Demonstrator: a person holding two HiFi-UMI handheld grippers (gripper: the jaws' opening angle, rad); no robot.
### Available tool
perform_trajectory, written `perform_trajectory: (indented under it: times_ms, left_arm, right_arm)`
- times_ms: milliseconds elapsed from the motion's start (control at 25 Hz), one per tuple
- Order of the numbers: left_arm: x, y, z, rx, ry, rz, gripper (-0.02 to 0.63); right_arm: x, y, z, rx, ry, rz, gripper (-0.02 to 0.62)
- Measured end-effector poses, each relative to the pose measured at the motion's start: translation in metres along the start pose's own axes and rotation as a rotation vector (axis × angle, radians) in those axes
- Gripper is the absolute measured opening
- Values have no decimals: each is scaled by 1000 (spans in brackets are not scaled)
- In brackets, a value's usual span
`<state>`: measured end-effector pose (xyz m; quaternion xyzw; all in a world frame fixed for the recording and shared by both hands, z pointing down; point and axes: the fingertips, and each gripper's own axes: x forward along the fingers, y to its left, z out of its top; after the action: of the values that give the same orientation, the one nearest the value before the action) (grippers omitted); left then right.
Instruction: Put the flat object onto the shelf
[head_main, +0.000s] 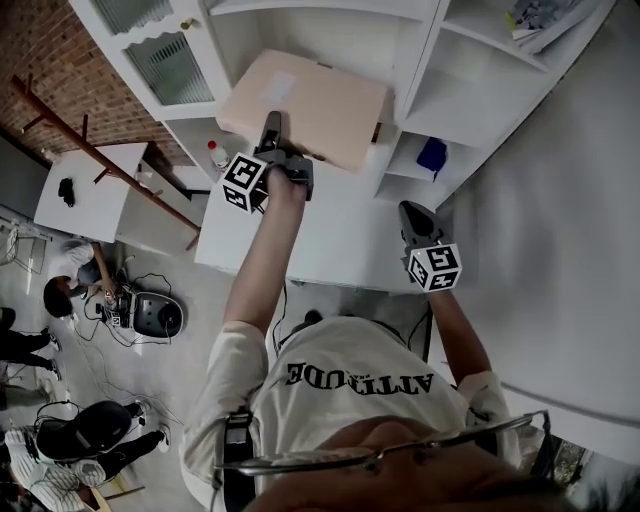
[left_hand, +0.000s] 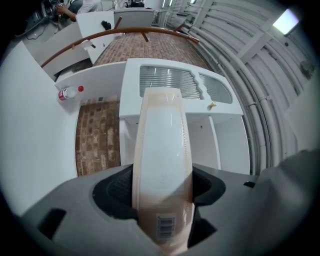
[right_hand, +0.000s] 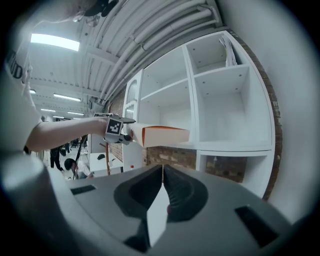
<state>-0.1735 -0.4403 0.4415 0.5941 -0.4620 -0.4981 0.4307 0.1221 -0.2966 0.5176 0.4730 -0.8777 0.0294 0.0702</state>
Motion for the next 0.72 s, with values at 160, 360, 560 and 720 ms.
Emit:
perform_trajectory:
  times_ms: [160,360,560,720]
  left_arm:
    - [8,6,0,-15,-22,11,288]
    - [18,14,-5,-73,-55,32,290]
    - [23,29,-9,-93,-87,73,290]
    - [23,41,-6,-141,-139,86,291]
  right_arm:
    - [4,0,1,4,-1,-3,29]
    - [10,2,2,0,3,3,29]
    - [15,3,7,-4,-5,5,29]
    - [16,2,10,-5,-7,3,29]
